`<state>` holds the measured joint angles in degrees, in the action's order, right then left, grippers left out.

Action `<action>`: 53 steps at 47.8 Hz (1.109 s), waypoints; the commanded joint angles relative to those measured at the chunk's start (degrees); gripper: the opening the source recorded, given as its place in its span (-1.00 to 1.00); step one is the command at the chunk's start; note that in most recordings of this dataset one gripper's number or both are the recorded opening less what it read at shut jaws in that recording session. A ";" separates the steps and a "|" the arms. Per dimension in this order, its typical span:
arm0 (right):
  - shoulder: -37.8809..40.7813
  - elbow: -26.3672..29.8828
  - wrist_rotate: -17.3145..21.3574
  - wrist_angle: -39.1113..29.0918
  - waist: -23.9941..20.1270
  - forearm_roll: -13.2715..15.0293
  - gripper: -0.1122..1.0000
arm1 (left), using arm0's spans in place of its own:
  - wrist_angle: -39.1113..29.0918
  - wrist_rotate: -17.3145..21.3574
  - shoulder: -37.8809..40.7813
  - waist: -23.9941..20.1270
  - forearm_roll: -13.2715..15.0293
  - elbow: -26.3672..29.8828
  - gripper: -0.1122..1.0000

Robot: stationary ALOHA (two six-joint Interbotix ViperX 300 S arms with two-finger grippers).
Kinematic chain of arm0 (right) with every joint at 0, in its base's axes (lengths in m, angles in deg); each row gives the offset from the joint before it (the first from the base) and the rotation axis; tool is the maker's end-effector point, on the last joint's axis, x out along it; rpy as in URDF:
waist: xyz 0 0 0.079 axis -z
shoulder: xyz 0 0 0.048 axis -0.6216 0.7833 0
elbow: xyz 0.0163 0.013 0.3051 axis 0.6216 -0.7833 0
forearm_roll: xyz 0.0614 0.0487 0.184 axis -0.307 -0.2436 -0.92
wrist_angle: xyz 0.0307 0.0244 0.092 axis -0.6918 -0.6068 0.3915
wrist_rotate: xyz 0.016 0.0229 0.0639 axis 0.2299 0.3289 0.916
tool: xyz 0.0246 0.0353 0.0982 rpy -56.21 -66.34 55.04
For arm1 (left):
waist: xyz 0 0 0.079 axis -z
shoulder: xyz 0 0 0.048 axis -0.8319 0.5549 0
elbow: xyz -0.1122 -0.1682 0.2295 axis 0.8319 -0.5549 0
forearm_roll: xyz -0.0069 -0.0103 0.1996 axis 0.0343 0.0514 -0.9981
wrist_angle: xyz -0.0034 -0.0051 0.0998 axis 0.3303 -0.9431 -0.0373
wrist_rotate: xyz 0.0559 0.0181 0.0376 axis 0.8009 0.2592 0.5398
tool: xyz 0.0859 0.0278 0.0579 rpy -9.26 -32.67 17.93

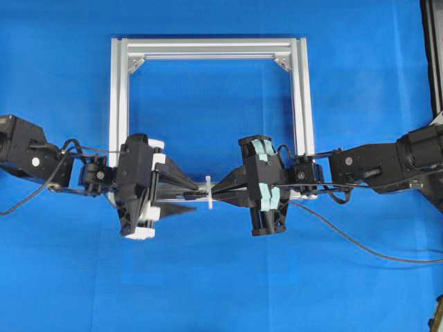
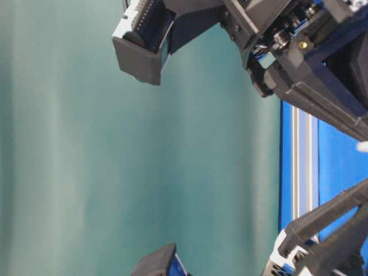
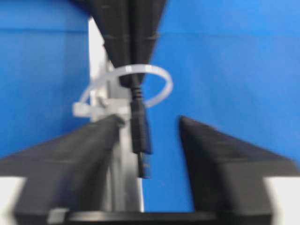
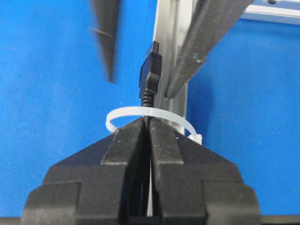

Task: Insert the wire through the string loop located in the center.
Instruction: 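Close the left gripper on the USB plug beyond the loop, then open the right gripper and pull the cable leftward with the left gripper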

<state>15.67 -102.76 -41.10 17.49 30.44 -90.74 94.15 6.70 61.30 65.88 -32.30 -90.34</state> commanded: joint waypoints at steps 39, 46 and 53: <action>-0.70 1.05 0.26 -0.88 -0.09 0.62 0.18 | 0.00 0.09 -1.14 -0.79 0.09 1.05 -0.66; -1.05 0.88 0.26 -1.05 -0.09 0.62 0.84 | 0.09 0.09 -1.14 -0.79 0.09 0.88 -0.66; -1.76 0.53 0.26 -1.58 -0.09 0.62 0.76 | 0.00 0.09 -1.32 -0.79 0.09 0.70 -0.66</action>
<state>15.58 -102.76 -40.92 15.91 30.17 -90.13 93.98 6.70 61.30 65.26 -32.21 -90.26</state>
